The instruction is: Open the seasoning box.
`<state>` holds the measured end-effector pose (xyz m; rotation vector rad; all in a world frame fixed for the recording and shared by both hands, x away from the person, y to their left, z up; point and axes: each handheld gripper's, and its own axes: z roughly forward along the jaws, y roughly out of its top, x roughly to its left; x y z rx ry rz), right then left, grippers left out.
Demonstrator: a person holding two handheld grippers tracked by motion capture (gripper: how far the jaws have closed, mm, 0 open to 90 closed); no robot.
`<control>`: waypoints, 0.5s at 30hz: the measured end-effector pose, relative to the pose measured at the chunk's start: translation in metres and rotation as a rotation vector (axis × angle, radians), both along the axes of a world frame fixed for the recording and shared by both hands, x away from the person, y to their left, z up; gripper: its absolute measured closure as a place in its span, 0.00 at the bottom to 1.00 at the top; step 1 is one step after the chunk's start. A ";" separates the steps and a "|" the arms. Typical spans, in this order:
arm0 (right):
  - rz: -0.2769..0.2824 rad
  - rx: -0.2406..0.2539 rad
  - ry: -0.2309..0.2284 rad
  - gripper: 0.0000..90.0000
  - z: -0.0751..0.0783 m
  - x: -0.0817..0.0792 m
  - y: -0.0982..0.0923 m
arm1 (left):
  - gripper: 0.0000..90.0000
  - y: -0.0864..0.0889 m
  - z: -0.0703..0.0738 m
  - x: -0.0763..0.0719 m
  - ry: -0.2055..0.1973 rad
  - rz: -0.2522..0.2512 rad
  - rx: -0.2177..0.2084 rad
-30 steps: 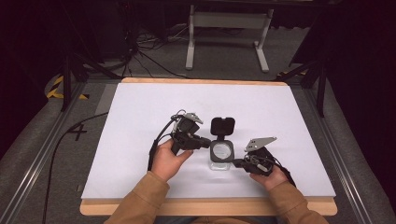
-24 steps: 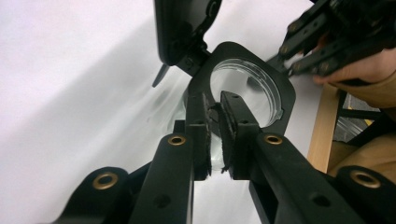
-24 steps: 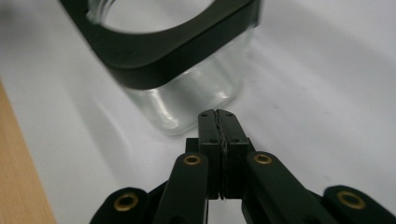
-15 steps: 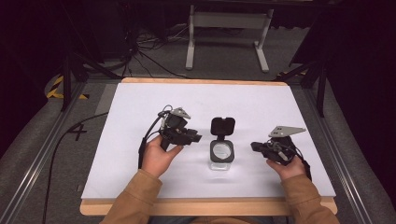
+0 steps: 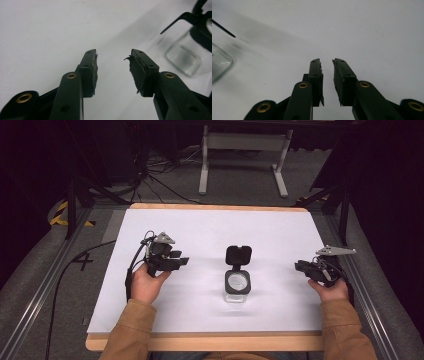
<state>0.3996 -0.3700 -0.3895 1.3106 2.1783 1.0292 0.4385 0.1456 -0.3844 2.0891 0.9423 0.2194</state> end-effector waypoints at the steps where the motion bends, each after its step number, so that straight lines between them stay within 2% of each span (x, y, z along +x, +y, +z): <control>1: -0.008 0.001 -0.002 0.80 -0.002 0.001 -0.002 | 0.62 0.004 -0.002 0.002 0.012 0.019 -0.003; 3: -0.014 -0.007 0.001 0.78 -0.005 0.003 -0.005 | 0.62 0.011 -0.010 0.005 0.036 0.059 0.015; 5: -0.022 -0.017 -0.001 0.75 -0.009 0.006 -0.007 | 0.62 0.016 -0.017 0.009 0.051 0.071 0.004; 8: -0.039 -0.027 -0.004 0.71 -0.015 0.010 -0.011 | 0.61 0.025 -0.027 0.014 0.065 0.085 0.014; 12: -0.061 -0.025 0.021 0.70 -0.023 0.016 -0.018 | 0.61 0.029 -0.036 0.015 0.053 0.091 -0.015; 15: -0.076 -0.032 0.032 0.69 -0.030 0.018 -0.023 | 0.60 0.030 -0.040 0.016 0.050 0.106 -0.015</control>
